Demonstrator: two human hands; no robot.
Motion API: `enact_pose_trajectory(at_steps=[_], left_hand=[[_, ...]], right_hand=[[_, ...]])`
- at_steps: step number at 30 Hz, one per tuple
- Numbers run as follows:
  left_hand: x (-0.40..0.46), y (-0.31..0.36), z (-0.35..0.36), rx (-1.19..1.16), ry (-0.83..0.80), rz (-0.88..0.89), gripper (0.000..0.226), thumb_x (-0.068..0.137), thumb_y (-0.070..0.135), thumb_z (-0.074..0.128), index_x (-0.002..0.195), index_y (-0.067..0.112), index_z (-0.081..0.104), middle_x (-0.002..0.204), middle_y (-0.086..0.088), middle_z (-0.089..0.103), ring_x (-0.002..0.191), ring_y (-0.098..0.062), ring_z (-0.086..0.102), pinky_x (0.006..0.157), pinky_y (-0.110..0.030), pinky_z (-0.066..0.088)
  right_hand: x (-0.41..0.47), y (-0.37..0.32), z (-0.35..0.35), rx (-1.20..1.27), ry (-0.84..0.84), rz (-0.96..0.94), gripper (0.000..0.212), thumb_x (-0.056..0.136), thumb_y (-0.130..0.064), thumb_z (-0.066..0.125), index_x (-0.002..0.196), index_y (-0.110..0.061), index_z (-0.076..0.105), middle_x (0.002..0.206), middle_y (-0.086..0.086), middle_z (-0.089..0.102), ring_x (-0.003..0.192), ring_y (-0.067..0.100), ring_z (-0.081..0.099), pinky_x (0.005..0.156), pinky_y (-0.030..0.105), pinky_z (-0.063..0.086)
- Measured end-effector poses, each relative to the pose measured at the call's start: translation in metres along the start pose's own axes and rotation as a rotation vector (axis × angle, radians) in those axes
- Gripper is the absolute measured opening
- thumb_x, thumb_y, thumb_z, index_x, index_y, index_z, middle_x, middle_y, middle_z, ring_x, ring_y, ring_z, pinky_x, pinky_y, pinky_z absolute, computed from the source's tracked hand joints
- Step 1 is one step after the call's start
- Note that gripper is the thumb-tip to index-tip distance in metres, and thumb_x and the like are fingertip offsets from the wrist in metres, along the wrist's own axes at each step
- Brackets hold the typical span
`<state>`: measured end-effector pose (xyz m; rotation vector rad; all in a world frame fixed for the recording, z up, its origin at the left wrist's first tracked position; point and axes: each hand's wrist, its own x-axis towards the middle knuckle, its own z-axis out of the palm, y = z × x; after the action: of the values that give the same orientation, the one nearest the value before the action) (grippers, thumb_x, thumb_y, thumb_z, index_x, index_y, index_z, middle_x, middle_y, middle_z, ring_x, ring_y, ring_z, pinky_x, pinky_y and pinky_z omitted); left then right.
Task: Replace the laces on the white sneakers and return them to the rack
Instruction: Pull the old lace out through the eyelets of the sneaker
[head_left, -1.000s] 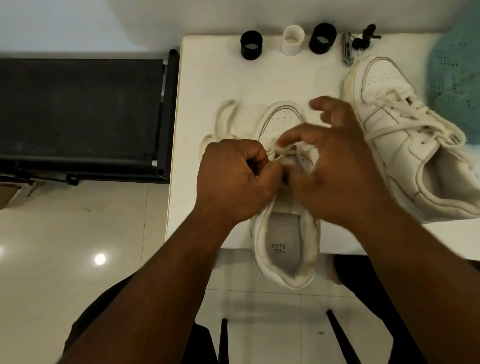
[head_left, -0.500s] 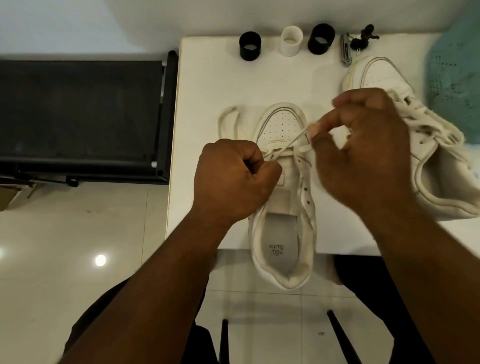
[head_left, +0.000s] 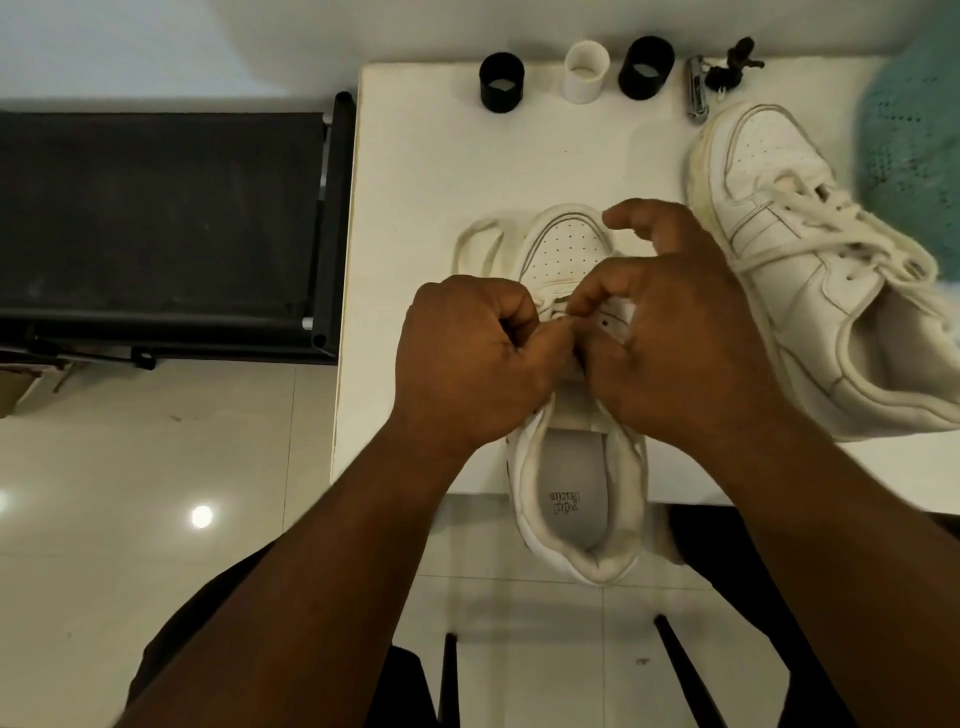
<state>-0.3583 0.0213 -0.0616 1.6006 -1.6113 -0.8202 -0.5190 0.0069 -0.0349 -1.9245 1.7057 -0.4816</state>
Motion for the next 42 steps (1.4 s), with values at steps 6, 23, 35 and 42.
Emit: enact_pose_trajectory(at_steps=[6, 23, 35, 42], left_hand=[[-0.001, 0.003, -0.001, 0.033, 0.008, -0.052, 0.025, 0.069, 0.023, 0.062, 0.049, 0.008, 0.056, 0.042, 0.0, 0.052, 0.041, -0.022, 0.05, 0.043, -0.035, 0.043], [-0.001, 0.002, -0.001, 0.051, 0.024, -0.034, 0.027, 0.068, 0.027, 0.06, 0.047, 0.011, 0.052, 0.04, 0.004, 0.047, 0.04, -0.019, 0.046, 0.042, -0.026, 0.036], [0.0, 0.003, -0.001, 0.043, 0.02, -0.037, 0.031, 0.069, 0.031, 0.061, 0.048, 0.01, 0.053, 0.041, 0.001, 0.049, 0.04, -0.02, 0.047, 0.042, -0.032, 0.04], [-0.001, 0.003, 0.0, 0.048, 0.031, -0.026, 0.029, 0.068, 0.028, 0.062, 0.047, 0.012, 0.051, 0.039, 0.005, 0.045, 0.04, -0.017, 0.045, 0.043, -0.023, 0.034]], right_hand=[[0.014, 0.019, -0.02, -0.006, 0.274, 0.166, 0.011, 0.088, -0.027, 0.069, 0.097, -0.021, 0.069, 0.124, 0.004, 0.055, 0.108, 0.003, 0.045, 0.083, -0.008, 0.021], [0.012, 0.018, -0.02, -0.064, 0.259, 0.124, 0.015, 0.089, -0.03, 0.068, 0.1, -0.019, 0.07, 0.134, 0.006, 0.049, 0.123, 0.015, 0.048, 0.091, 0.004, 0.025], [0.01, 0.013, -0.012, 0.054, 0.128, 0.077, 0.014, 0.085, -0.027, 0.077, 0.078, -0.026, 0.065, 0.14, -0.005, 0.052, 0.121, 0.005, 0.049, 0.096, 0.019, 0.038], [0.007, 0.01, -0.011, -0.005, 0.091, 0.053, 0.039, 0.075, -0.031, 0.08, 0.112, -0.027, 0.07, 0.153, 0.0, 0.037, 0.139, 0.017, 0.039, 0.104, 0.021, 0.036]])
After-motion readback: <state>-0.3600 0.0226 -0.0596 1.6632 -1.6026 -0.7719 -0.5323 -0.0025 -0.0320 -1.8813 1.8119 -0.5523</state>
